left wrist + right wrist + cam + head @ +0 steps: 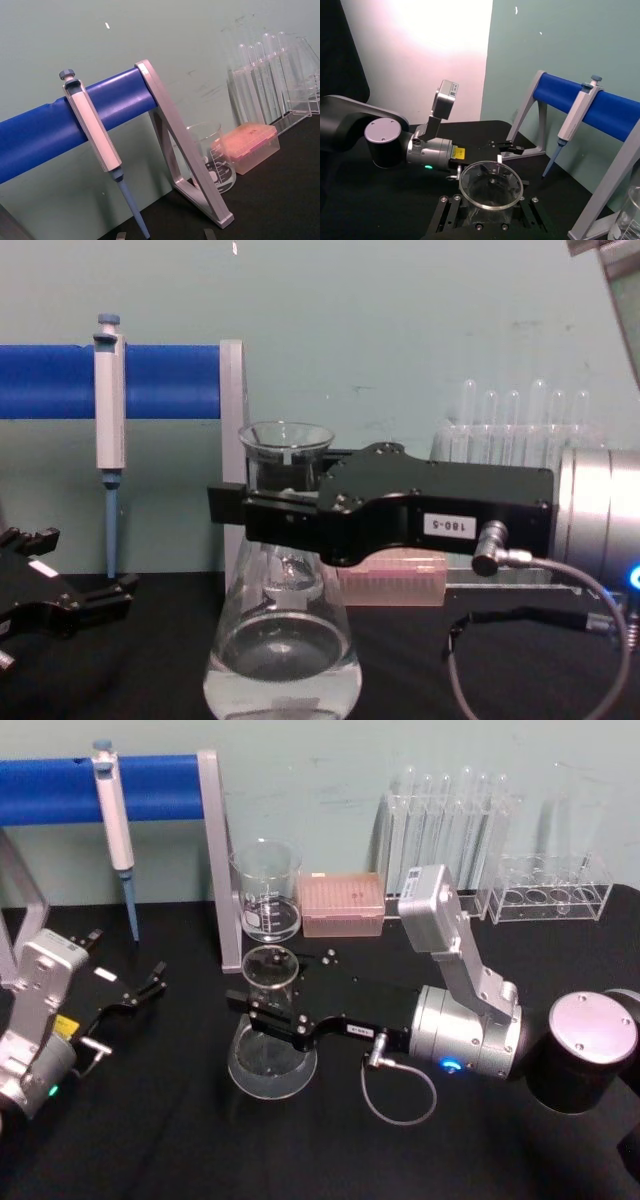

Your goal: Grasp the erlenmeyer flask with one hand, shake it three times, then place it back.

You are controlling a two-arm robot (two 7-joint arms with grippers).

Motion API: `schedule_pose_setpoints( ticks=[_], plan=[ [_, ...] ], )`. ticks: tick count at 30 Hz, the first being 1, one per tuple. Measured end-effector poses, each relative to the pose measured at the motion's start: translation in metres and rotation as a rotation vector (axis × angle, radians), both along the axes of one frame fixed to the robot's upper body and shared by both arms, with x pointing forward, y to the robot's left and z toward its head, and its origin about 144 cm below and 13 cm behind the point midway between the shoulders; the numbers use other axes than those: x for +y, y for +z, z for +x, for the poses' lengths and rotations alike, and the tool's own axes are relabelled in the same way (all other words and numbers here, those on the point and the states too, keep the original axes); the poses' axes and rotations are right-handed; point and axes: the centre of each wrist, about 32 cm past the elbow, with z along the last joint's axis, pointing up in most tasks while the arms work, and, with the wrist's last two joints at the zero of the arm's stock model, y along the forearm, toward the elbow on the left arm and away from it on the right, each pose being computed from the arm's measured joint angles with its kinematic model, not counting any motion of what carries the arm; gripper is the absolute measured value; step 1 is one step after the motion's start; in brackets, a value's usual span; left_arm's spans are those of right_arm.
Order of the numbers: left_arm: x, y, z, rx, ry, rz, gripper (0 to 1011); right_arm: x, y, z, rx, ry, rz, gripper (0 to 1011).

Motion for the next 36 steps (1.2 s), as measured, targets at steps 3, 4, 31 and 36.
schedule_pose_setpoints(
  ticks=[3, 4, 31, 36],
  plan=[
    [0.000, 0.000, 0.000, 0.000, 0.000, 0.000, 1001, 0.000, 0.000, 0.000, 0.001, 0.004, -0.001, 448],
    [0.000, 0.000, 0.000, 0.000, 0.000, 0.000, 1001, 0.000, -0.001, 0.001, 0.001, 0.001, -0.001, 448],
    [0.000, 0.000, 0.000, 0.000, 0.000, 0.000, 1001, -0.031, 0.001, 0.026, -0.031, -0.349, 0.039, 448],
    [0.000, 0.000, 0.000, 0.000, 0.000, 0.000, 1001, -0.040, 0.002, 0.030, -0.039, -0.418, 0.043, 448]
  ],
)
